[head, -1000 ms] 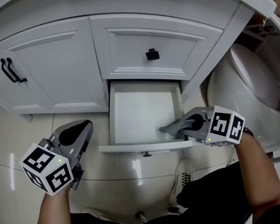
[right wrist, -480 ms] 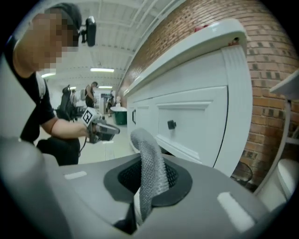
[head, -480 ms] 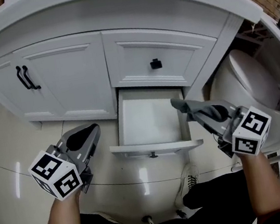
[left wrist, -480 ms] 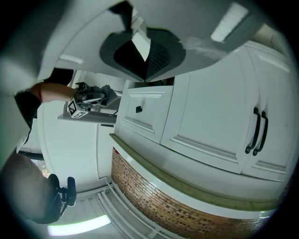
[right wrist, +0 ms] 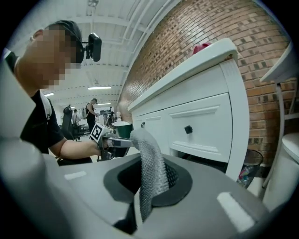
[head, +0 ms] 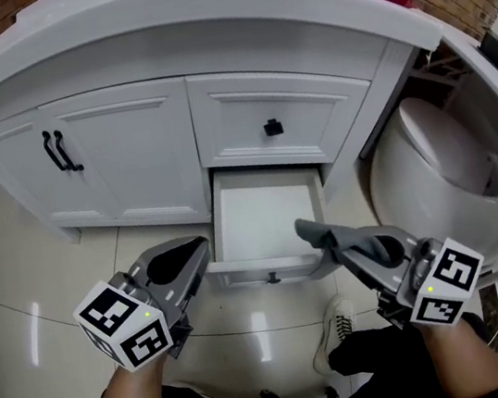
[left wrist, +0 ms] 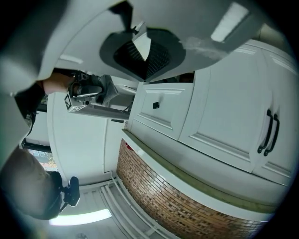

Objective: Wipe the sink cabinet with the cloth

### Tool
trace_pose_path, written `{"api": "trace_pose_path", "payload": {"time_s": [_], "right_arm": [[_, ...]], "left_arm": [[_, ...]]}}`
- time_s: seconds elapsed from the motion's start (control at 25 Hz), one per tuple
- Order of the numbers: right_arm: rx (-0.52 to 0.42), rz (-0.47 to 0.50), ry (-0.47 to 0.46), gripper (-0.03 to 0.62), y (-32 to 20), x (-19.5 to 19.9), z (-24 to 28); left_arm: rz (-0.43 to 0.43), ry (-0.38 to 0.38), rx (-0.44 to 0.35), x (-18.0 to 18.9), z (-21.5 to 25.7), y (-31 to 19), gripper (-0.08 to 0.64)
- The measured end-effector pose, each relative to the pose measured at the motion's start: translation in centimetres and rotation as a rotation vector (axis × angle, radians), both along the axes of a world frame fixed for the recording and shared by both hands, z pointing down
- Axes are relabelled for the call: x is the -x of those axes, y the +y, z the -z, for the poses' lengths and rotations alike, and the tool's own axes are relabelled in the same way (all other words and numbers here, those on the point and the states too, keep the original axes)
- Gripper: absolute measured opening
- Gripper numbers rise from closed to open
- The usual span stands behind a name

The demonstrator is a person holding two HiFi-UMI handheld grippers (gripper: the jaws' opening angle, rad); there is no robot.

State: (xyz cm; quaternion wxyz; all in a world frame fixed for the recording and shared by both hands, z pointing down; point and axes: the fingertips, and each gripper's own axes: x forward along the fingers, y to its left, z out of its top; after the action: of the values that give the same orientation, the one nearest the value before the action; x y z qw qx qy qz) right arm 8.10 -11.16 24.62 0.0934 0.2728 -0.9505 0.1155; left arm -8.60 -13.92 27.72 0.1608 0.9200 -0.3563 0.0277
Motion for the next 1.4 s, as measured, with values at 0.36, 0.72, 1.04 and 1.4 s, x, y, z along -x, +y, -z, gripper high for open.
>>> {"api": "trace_pose_path", "payload": {"time_s": [0.36, 0.72, 1.04, 1.4], "right_arm": [[0.097, -0.163, -0.148, 0.025, 6.9, -4.7, -2.3], [0.159, -0.134, -0.205, 0.025, 11.0, -1.7, -4.0], [0.153, -0.075, -0.178, 0.025, 14.9, -0.1, -4.2], [0.119, -0.07, -0.18, 0.025, 16.1, -0.3, -2.8]], "left_arm": [[-0.103, -0.072, 0.021, -2.9, -0.7, 5.3, 0.002], [-0.137, -0.065, 0.069, -4.8, -1.7, 11.0, 0.002], [-0.137, -0.055, 0.045, -4.8, -0.1, 12.8, 0.002], [-0.167, -0.08, 0.029, -6.0, 0.3, 13.8, 0.002]]}}
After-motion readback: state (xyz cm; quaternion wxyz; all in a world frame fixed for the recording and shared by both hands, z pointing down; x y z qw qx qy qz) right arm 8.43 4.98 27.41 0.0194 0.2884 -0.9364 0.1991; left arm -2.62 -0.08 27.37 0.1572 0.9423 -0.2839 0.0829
